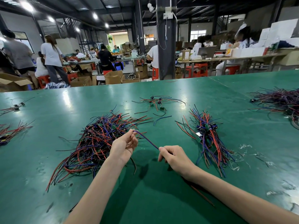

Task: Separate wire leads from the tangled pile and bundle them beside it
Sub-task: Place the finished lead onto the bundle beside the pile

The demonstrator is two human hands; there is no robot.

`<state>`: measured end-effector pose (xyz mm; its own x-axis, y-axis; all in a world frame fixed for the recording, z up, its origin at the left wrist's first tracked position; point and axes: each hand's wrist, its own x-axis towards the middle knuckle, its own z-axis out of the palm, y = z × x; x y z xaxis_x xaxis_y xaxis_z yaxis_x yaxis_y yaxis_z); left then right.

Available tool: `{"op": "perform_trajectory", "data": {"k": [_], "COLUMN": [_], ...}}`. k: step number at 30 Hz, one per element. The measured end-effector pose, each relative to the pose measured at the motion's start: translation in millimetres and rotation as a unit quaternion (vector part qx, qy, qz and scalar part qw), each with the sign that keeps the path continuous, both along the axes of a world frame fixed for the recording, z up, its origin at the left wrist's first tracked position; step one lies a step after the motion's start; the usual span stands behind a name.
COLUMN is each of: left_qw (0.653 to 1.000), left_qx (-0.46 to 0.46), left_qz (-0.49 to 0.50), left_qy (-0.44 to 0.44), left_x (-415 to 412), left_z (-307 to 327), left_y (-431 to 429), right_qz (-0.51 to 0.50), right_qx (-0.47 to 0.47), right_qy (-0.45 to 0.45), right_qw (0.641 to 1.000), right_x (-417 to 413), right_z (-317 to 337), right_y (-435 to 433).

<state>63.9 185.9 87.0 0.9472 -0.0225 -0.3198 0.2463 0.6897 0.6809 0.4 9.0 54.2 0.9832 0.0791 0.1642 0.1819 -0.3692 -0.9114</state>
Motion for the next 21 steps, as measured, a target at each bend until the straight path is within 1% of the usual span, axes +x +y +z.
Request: {"op": "perform_trajectory", "data": {"k": [6,12,15,17,21], "left_qw": [0.999,0.995,0.992,0.988,0.958], "left_qx": [0.022,0.074,0.100,0.132,0.253], "left_qz": [0.014,0.047,0.056,0.075,0.110], "left_qy": [-0.027,-0.050,-0.047,-0.041,-0.075], "left_x": [2,4,5,5,8], "left_z": [-1,-3,-8,-11,-18], "left_y": [3,3,2,1,-2], "right_qz": [0.002,0.007,0.011,0.016,0.022], "right_qx": [0.012,0.008,0.005,0.012,0.019], "right_qy": [0.015,0.015,0.020,0.023,0.023], "right_qw": [1.000,1.000,1.000,1.000,0.999], "right_x": [5,8,9,9,11], "right_z": [0,-3,-4,-5,-5], "right_y": [1,1,1,0,-2]}}
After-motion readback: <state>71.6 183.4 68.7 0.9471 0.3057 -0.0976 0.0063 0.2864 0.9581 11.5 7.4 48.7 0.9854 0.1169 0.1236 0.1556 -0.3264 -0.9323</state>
